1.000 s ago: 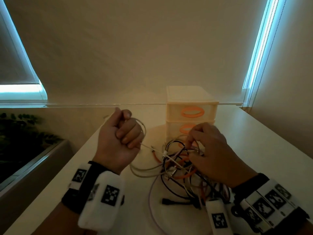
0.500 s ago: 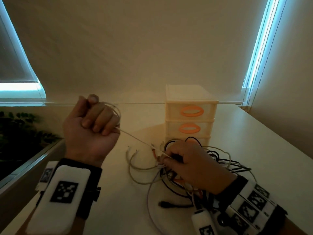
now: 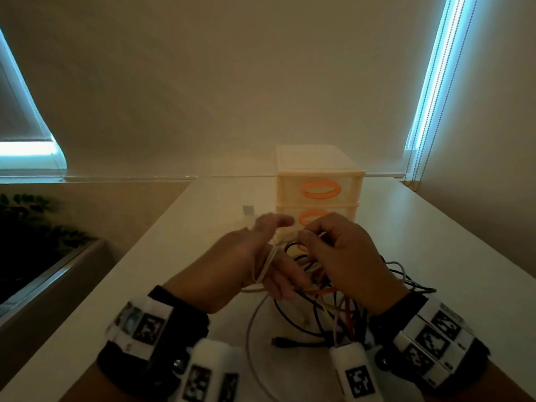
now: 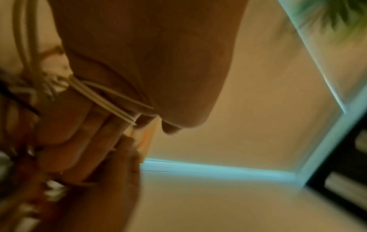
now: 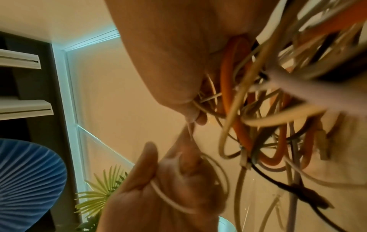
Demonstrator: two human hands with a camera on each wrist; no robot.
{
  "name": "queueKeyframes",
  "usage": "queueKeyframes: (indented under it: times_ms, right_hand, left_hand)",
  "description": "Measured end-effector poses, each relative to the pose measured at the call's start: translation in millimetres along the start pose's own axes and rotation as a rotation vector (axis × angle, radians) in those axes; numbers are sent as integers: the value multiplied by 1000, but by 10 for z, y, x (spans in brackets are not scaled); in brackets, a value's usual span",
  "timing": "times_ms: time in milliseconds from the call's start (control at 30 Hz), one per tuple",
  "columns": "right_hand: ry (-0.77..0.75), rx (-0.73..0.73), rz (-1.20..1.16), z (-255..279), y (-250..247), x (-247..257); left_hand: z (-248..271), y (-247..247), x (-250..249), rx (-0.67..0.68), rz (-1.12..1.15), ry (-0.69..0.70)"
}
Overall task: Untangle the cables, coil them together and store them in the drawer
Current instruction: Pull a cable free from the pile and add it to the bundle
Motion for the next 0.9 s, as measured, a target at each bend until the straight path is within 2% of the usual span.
queueKeyframes:
  times_ms: [67, 133, 200, 267, 333, 400, 500, 600, 667, 733, 900]
  right_hand:
    - [-75, 41, -17, 38, 56, 79]
    - [-146, 159, -18, 90, 148, 139]
    - [-194, 326, 61, 147, 237, 192]
    - [-201, 452, 176, 176, 310, 168]
    - [-162, 451, 226, 163, 325, 103]
    - [-128, 360, 215, 138, 283, 49]
    - [-116, 293, 186, 130, 181, 2]
    - [-98, 355, 214, 158, 111, -18]
    - [-50, 452, 253, 173, 119, -38]
    - [-41, 550, 323, 185, 165, -42]
    - [-34, 568, 520, 176, 153, -43]
  left_hand:
    - [-32, 83, 49, -38, -187, -35]
    - [-48, 49, 95, -105, -261, -39]
    - [-69, -106, 113, -278, -314, -6]
    - [-81, -215, 104, -454, -272, 57]
    - [-91, -250, 97, -583, -163, 132]
    - [-101, -258, 87, -645, -43, 197]
    - [-119, -289, 62, -591, 371, 265]
    - [-132, -298, 96, -499, 720, 225]
    - [-162, -270, 138, -448, 793, 187]
    - [-180, -244, 172, -433, 772, 165]
    - [-136, -353, 105, -418, 814, 224]
Point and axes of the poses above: each hand's wrist, its own z-axis away from the middle knuckle, its own y-axis out of the palm, x = y × z, the point moved 5 cm from there along -z, towards the middle knuckle, and after that the axes turned 9 degrees about -z, right-handed, at the moved point
